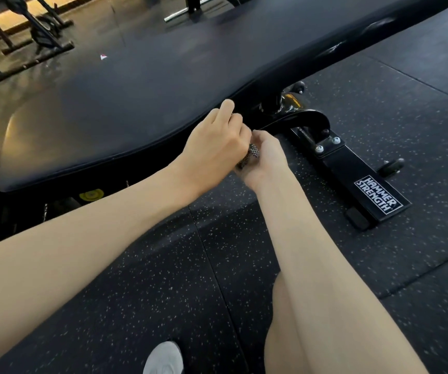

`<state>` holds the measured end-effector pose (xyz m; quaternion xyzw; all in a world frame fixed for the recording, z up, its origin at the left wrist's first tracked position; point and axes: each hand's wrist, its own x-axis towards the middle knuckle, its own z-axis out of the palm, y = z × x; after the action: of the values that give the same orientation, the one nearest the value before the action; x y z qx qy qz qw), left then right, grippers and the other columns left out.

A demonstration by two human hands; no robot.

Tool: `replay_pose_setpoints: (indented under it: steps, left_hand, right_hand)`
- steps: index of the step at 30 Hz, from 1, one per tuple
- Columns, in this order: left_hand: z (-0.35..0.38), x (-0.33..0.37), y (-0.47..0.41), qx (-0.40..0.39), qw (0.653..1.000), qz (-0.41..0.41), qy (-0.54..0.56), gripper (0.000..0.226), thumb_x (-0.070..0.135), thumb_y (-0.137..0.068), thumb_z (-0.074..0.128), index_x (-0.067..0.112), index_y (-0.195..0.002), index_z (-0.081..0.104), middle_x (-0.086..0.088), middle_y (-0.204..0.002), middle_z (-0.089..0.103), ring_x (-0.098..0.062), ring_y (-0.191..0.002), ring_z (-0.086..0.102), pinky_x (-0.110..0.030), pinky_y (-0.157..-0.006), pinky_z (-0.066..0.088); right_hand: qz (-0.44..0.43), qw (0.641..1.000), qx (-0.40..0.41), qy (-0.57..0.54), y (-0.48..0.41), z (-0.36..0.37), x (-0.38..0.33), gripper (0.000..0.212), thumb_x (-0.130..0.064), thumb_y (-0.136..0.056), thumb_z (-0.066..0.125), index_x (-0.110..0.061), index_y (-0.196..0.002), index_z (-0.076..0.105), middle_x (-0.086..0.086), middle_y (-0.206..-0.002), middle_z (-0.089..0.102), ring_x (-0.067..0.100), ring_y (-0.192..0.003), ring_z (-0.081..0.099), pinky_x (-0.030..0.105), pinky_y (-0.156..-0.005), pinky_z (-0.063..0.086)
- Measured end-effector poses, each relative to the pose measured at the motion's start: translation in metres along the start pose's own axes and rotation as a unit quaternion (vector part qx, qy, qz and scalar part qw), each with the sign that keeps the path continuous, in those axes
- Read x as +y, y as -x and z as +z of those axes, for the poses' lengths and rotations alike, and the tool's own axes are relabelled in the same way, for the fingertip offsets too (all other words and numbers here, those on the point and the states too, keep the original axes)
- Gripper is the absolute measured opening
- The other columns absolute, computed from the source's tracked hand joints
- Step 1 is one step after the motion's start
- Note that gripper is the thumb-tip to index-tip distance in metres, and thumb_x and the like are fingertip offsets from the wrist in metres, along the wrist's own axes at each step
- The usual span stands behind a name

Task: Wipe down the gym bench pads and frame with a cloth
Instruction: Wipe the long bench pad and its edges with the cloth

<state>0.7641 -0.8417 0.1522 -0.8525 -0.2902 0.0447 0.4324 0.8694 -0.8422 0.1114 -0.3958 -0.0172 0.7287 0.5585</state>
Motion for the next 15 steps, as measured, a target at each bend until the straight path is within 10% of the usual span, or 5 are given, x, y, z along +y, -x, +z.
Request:
replay_pose_setpoints:
  steps: [8, 15]
  left_hand:
    - [-0.013, -0.009, 0.042, -0.039, 0.995, 0.055, -0.077, 0.03, -0.006, -0.09, 0.037, 0.01, -0.077, 0.059, -0.004, -0.072, 0.056, -0.02, -0.071, 0.045, -0.03, -0.062, 0.036]
    - [-0.001, 0.008, 0.021, -0.114, 0.985, 0.066, -0.109, 0.03, 0.014, -0.088, 0.046, 0.001, -0.109, 0.063, -0.015, -0.104, 0.067, -0.02, -0.084, 0.054, -0.029, -0.065, 0.038]
  right_hand:
    - [0.008, 0.998, -0.025, 0.054, 0.007, 0.006, 0.005, 0.039, -0.022, -0.104, 0.032, -0.005, -0.13, 0.056, 0.015, -0.127, 0.062, 0.027, -0.121, 0.056, 0.037, -0.106, 0.041]
    - [0.014, 0.999, -0.007, 0.046, -0.001, -0.001, 0.002, 0.033, -0.021, -0.1, 0.038, -0.009, -0.114, 0.066, 0.004, -0.098, 0.071, 0.02, -0.105, 0.062, 0.045, -0.107, 0.033]
